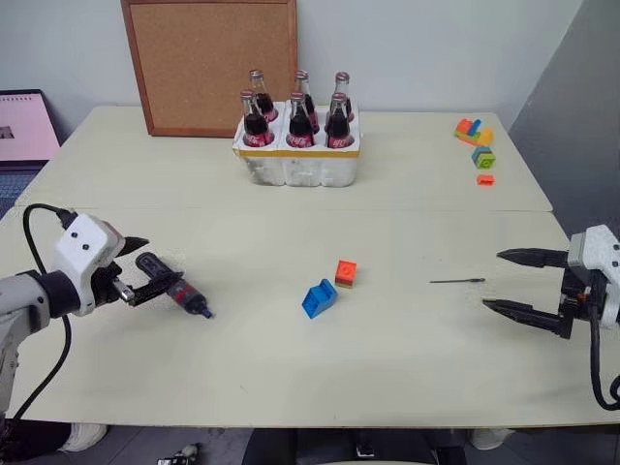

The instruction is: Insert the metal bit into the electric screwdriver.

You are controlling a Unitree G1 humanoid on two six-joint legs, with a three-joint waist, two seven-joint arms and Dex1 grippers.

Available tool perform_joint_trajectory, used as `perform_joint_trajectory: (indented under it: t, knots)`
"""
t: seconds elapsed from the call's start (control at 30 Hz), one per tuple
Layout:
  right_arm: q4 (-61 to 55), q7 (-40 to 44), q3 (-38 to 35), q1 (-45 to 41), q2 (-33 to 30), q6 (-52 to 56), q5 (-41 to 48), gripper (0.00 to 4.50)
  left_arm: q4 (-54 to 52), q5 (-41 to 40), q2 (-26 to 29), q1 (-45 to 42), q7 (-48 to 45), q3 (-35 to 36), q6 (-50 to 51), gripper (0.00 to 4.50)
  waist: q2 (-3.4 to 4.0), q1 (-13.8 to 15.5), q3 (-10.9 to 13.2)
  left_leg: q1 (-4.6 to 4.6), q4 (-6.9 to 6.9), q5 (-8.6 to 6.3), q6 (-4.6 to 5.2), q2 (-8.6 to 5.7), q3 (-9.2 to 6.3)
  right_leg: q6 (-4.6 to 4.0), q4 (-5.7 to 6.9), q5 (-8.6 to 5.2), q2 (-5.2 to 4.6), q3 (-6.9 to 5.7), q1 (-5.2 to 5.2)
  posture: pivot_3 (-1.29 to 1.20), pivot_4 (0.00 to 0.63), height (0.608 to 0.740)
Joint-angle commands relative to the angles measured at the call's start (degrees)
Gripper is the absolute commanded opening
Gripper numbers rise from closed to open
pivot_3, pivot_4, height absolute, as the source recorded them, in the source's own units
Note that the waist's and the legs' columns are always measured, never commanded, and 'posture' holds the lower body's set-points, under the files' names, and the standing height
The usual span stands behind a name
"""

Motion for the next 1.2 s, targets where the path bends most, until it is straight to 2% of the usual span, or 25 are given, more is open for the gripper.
perform_joint_trajectory:
  t: [0.03, 0.33, 0.57, 0.7, 0.87, 1.0, 1.2]
  knots:
    - [0.3, 0.9, 0.4, -1.7, -0.8, -1.6, -0.6, 4.42, -2.2, -0.4, 0.4, 0.9, -0.3, 3.0, -0.4, 4.48, 0.0, 0.0, 0.0, 0.0, 0.0, 0.0, 0.0, 0.0, 0.0, 0.0, 0.0, 0.0, 0.0, 0.01, 0.0, 0.0, 0.15, 0.74]
    - [1.9, 1.9, 2.2, -2.6, -0.7, -4.2, -2.7, 4.42, -3.1, 0.0, 0.1, 0.8, -0.8, 3.1, -3.1, 4.48, 0.0, 0.1, 0.0, 0.0, 0.0, 0.0, 0.0, 0.0, 0.0, 0.0, 0.0, 0.0, 0.0, 0.0, 0.0, 0.0, 0.15, 0.74]
    - [-0.2, -1.1, 6.1, -5.8, 1.4, -4.0, -3.5, 4.42, -4.1, 1.1, 1.8, 2.0, -4.4, 0.7, -5.7, 4.48, 0.0, -0.1, 0.0, 0.01, 0.01, 0.0, 0.0, -0.01, 0.05, -0.01, 0.05, 0.0, 0.01, 0.03, 0.0, 0.0, 0.15, 0.74]
    - [-2.8, -4.0, 11.8, -9.7, 4.3, -1.7, -3.0, 4.42, -10.0, -0.2, 0.0, 0.1, -3.6, -2.9, -5.4, 4.48, 0.01, -0.1, 0.0, 0.03, 0.01, 0.0, 0.0, 0.0, 0.04, -0.01, 0.09, 0.0, 0.01, 0.03, -0.01, 0.0, 0.15, 0.74]
    - [-2.1, -8.6, 20.8, -16.2, 10.0, -0.6, -6.3, 4.42, -17.9, -3.3, -3.1, -3.6, -3.8, -11.2, -2.8, 4.48, 0.01, -0.1, 0.0, 0.0, 0.06, 0.0, -0.01, 0.0, 0.05, 0.03, 0.12, 0.02, -0.02, 0.09, 0.0, 0.0, 0.15, 0.74]
    - [3.4, -9.8, 29.1, -22.6, 16.1, -2.4, -10.9, 4.42, -21.2, -4.9, -5.4, -6.4, -4.6, -18.6, -1.2, 4.48, 0.0, -0.2, 0.0, -0.01, 0.06, 0.01, -0.01, -0.05, 0.05, 0.02, 0.11, 0.02, 0.02, 0.08, 0.0, 0.0, 0.15, 0.74]
    - [13.5, -8.8, 36.3, -29.2, 22.2, -5.9, -16.5, 4.42, -20.2, -4.4, -7.7, -9.3, -3.9, -22.8, -1.2, 4.48, 0.0, -0.6, 0.0, 0.0, 0.05, 0.01, 0.0, -0.03, -0.03, 0.0, 0.16, 0.02, 0.1, 0.03, -0.03, 0.0, 0.15, 0.74]
